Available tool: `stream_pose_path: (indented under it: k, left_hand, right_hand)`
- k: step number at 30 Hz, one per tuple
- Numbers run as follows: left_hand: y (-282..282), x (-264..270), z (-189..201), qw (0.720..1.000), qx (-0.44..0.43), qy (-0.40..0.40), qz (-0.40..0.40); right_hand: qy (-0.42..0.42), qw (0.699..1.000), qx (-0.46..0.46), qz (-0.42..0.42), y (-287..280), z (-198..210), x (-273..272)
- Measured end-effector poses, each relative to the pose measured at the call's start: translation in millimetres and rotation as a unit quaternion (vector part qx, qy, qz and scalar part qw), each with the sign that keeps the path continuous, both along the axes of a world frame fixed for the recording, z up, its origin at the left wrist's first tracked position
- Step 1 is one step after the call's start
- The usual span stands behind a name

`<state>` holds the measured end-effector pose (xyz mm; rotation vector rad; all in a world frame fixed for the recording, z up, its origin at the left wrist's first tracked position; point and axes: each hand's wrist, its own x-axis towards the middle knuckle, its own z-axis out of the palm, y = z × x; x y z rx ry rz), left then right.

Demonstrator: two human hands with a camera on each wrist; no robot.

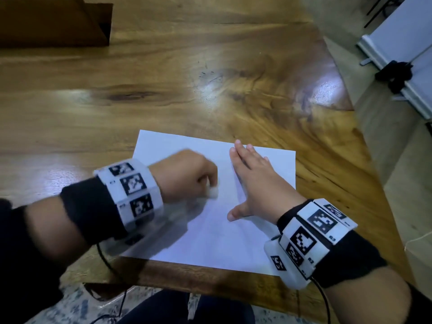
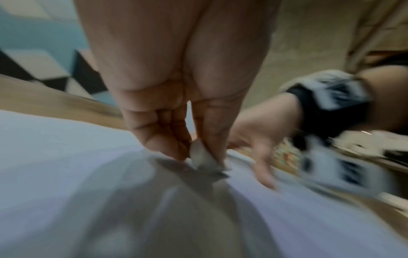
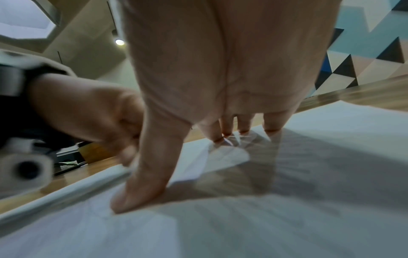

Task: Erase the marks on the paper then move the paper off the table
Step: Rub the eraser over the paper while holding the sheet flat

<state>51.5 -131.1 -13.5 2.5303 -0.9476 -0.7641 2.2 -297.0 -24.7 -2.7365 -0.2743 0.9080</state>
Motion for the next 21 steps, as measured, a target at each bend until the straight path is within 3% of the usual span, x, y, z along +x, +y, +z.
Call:
stream_pose_path:
  k: [3,5,12,16,21]
  left_hand:
    - [-2,30,5,0.989,-0.061,-0.018,0.135]
    - [-8,39,5,0.984,-0.070,-0.051,0.158]
    - [-30,34,0,0.990,-0.022,-0.086,0.109]
    - [-24,20,2,0.998,0.016,-0.029,0.051]
    - [-31,42,5,0.991,-0.004,-0.073,0.112]
  right_hand:
    - [0.002,1.000,-0.003,0.000,0,1,0]
    - [0.003,1.000,-0.004,0.001,1,2,1]
    - [0.005,1.000,-0.001,-0.002,2,4,0]
    - [0.002,1.000,-0.005,-0.001,1,3,1]
    - [0.004,1.000,-0.013,0.003,2,2,1]
